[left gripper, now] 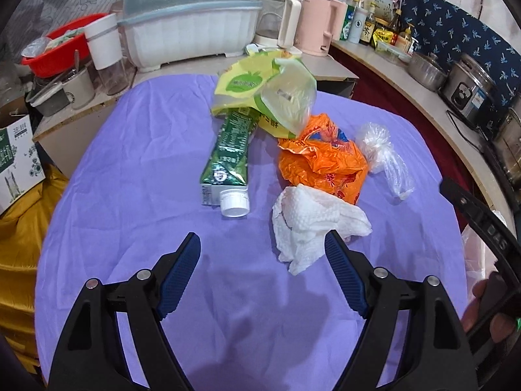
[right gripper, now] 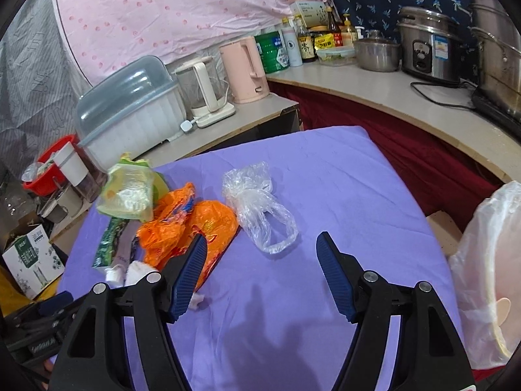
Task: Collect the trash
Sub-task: 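Grasp the second white tissue with the left gripper while the right gripper grasps the clear plastic bag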
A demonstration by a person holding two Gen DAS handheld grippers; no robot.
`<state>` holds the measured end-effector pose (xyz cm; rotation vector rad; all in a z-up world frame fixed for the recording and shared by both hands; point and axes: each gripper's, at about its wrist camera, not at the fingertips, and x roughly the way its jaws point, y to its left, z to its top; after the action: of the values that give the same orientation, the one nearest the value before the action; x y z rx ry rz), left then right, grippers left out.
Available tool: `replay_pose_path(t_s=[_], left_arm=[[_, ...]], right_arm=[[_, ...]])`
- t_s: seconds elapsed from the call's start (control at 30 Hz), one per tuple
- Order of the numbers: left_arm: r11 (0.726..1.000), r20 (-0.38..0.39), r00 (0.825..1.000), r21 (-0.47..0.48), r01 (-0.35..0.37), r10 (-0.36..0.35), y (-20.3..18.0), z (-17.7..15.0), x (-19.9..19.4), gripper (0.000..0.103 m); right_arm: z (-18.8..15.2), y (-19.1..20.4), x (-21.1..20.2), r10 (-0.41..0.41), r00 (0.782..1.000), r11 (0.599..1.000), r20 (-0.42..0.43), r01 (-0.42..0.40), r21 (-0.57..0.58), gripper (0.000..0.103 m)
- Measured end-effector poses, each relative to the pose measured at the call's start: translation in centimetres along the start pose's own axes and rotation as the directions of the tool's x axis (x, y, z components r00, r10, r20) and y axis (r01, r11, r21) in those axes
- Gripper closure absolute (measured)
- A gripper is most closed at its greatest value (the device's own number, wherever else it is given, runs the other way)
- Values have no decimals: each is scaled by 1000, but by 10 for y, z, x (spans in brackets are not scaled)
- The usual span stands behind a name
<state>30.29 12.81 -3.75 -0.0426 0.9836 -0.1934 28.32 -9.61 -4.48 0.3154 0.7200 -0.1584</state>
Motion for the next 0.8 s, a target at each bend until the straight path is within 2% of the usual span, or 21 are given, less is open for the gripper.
replay_pose_path(t_s=[0.37, 0.43, 0.5, 0.57, 0.6, 0.67, 0.73, 0.8], left_arm=[[998, -54, 997, 30, 57, -55, -21, 10, 52, 27], [997, -63, 996, 36, 63, -61, -24, 9, 58, 29], [996, -77, 995, 41, 73, -70, -27, 9, 63, 37], [996, -89, 993, 47, 80, -76, -28, 8, 66, 44], [995, -94, 992, 49, 84, -80, -29, 7, 66, 47], [995, -91, 992, 52, 87, -82, -30, 5, 65, 54], [994, -96, 992, 58, 93, -87, -32, 4, 64, 63], [994, -101, 991, 60, 96, -90, -34, 1, 60, 75]], right_arm=[[15, -10, 83, 0, 997, 1000, -73, 2, 28, 36], [16, -11, 93, -8, 996, 1000, -84, 10, 25, 36], [15, -11, 100, -8, 995, 1000, -97, 10, 19, 37], [14, -11, 103, -11, 995, 1000, -103, 12, 6, 58], [12, -10, 103, -6, 994, 1000, -108, 6, 0, 64], [11, -10, 101, 5, 993, 1000, -117, -6, -4, 88], [8, -11, 97, 16, 992, 1000, -122, -17, -8, 98], [6, -11, 87, 18, 994, 1000, -112, -20, -11, 99]])
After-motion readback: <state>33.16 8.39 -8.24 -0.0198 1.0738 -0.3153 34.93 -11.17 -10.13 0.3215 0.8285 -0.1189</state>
